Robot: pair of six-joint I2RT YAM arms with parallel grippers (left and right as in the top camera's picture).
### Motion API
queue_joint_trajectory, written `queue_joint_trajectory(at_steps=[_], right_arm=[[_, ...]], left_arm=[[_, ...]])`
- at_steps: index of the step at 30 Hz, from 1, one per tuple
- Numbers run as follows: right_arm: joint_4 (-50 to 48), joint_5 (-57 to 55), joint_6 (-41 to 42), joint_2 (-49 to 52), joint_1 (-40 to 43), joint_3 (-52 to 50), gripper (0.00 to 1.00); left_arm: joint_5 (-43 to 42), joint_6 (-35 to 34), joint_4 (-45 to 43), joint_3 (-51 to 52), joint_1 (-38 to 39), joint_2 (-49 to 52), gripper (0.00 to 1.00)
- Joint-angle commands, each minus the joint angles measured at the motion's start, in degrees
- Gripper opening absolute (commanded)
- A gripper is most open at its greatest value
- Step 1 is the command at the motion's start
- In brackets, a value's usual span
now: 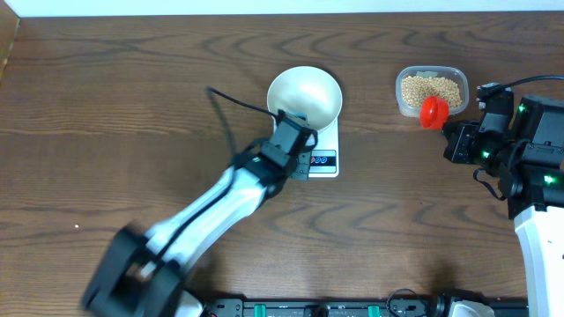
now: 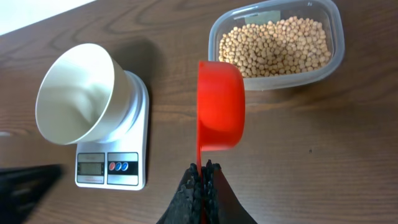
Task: Scoop item into bowl and weigh 50g on scale
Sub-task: 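Pull the left gripper back from the scale to its left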
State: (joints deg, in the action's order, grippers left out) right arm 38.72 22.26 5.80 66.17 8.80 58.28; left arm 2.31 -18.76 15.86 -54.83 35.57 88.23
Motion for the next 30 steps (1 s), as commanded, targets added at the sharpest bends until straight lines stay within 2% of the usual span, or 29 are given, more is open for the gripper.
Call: queue_joint_trajectory(at_steps=[1,6,13,22,26,30], right_arm=[[-0.7,-0.1,-0.8,0.0,0.3,1.0,0.01],[-1.4,-0.1,-0.8,0.0,0.3,1.0,0.01],[-1.7,-0.1,-0.8,0.0,0.3,1.0,0.01],[-2.9,-0.3,-0.8,1.0,0.3,1.0,0.01],[-8.1,-0.3,-0.8,2.7,0.3,1.0,0.01],[-15.2,-0.3,-0.7,4.7,0.3,1.0,0.01]], left_arm=[[0.8,1.2,2.9,-0.4,-0.3,-10.8,0.07],[2.0,1.2,10.8,-0.4,-3.1,-20.6,0.07],[2.4,1.2,15.5,-0.4,-11.4,-22.5,0.07],[2.4,1.2,13.9,-0.4,-17.4,-17.3,0.07],[2.5,1.5,11.3,-0.4,-18.6,-14.6,0.07],[2.4,4.9,8.0,-0.4,-18.9,-12.7,0.07]])
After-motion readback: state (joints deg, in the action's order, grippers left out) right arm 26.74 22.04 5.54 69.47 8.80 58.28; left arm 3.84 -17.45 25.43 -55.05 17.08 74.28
